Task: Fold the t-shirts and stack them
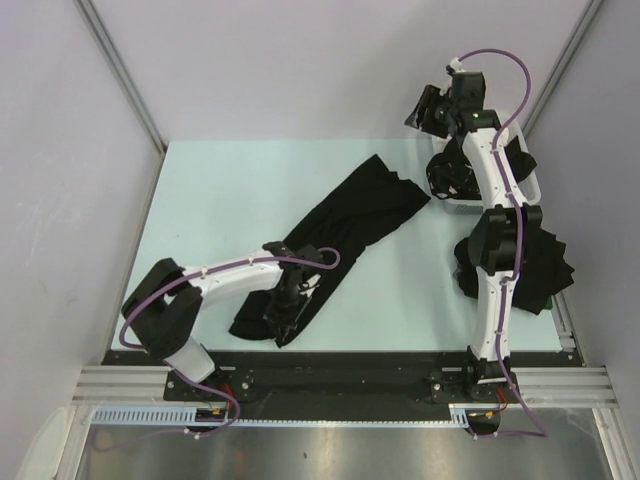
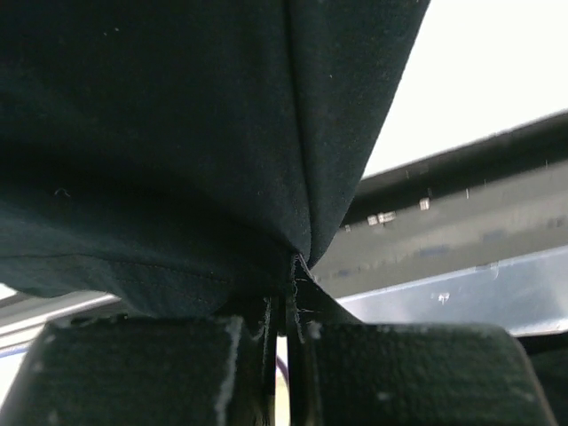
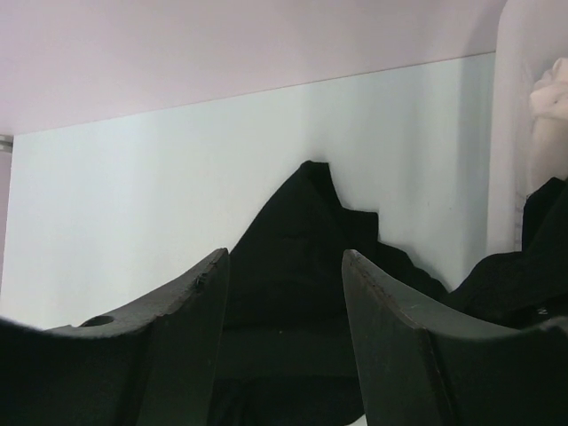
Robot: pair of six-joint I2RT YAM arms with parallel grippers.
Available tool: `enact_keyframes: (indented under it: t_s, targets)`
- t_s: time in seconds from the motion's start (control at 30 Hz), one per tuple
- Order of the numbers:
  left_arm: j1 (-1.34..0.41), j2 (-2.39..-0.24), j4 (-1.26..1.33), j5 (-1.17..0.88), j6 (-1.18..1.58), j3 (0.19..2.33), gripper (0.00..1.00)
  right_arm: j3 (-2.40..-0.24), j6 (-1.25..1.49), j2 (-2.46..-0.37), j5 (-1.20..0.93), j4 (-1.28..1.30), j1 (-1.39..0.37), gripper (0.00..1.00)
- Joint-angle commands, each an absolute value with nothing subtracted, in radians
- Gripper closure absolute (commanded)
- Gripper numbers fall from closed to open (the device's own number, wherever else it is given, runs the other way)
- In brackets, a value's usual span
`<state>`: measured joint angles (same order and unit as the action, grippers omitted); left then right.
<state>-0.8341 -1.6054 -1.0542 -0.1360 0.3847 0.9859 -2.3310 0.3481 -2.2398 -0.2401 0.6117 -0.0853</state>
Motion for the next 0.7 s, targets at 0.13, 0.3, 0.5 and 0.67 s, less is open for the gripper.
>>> enact_keyframes:
  t_s: [0.13, 0.3, 0.5, 0.67]
  targets:
    - [-0.867, -1.532, -1.112, -0.169, 0.357, 0.954, 0.99, -2.405, 0.394, -2.293, -0.250, 0.594, -0.098, 0.41]
    - [-0.867, -1.513, -1.127, -0.150, 0.360, 0.980, 0.72, -2.414, 0.377, -2.321, -0.245, 0.624, -0.106, 0.40]
    - [-0.867, -1.480, -1.138, -0.121, 0.370, 1.040, 0.54, -2.402, 0.353, -2.344, -0.242, 0.630, -0.120, 0.39]
    - [-0.865, -1.515, -1.132, -0.072, 0.377, 1.173, 0.46, -2.384, 0.296, -2.352, -0.198, 0.649, -0.159, 0.38]
